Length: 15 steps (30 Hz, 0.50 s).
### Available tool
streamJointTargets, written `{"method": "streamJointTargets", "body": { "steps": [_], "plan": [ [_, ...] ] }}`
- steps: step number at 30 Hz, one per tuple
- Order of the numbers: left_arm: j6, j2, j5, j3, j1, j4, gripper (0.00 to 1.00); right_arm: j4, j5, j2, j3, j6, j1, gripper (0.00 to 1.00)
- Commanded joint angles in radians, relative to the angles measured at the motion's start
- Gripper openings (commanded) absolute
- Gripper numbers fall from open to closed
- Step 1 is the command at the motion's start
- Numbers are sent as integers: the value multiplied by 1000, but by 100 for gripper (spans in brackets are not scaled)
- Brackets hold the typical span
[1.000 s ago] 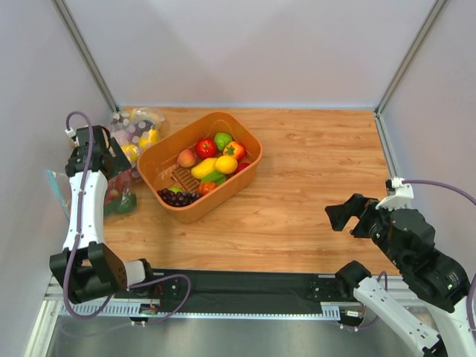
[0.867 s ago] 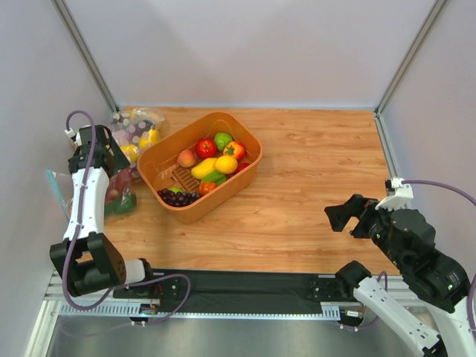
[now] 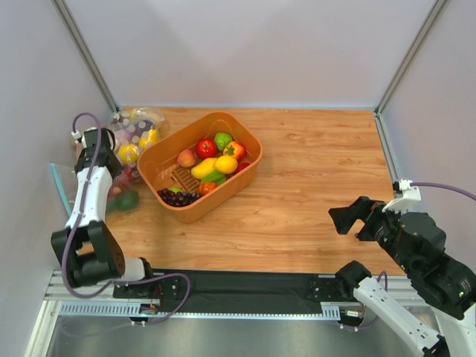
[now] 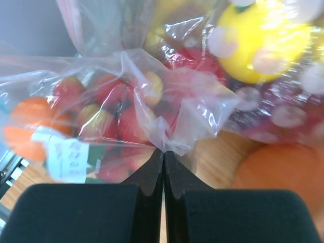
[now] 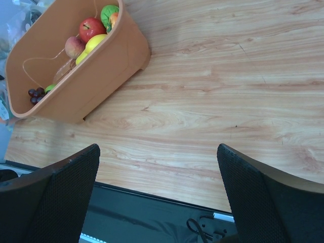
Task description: Open the zip-top bag and remove the fake food
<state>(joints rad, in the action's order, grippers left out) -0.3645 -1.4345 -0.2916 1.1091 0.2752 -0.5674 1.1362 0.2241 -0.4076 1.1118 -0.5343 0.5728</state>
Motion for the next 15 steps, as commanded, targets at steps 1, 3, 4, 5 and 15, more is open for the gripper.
{"method": "streamJointTargets", "body": {
  "steps": [1,3,4,5,15],
  "plan": [
    [28,216,60,-9,-8,26,0,20,-5,9,32,-7,-2,100],
    [52,296,28,-29,-30,27,0,22,-6,3,36,-6,-1,100],
    [52,371,28,-41,-30,29,0,22,-6,0,37,-4,-1,100],
    [49,405,38,-64,-30,32,0,23,-8,-7,40,-1,-1,100],
    [44,675,6,-51,-37,-35,0,30,-22,-25,45,5,-1,100]
  ]
}}
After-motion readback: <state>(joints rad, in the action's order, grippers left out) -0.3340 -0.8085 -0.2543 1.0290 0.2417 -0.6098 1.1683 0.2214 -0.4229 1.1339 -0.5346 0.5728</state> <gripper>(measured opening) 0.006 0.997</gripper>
